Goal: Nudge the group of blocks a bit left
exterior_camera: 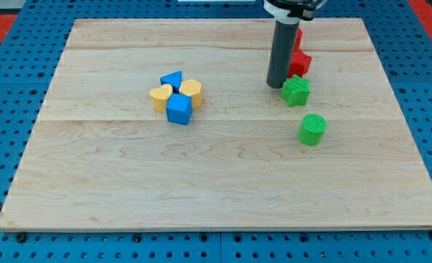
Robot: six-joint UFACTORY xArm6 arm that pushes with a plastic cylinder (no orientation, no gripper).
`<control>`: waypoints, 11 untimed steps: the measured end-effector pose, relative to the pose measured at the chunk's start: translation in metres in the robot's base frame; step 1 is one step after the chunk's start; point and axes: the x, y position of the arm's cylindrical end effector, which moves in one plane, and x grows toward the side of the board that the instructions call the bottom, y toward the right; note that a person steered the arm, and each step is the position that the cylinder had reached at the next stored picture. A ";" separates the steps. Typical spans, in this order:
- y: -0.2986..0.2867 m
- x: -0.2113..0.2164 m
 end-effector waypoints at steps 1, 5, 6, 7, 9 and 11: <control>0.006 0.008; -0.047 0.026; -0.047 0.026; -0.047 0.026; -0.105 0.041; -0.210 0.041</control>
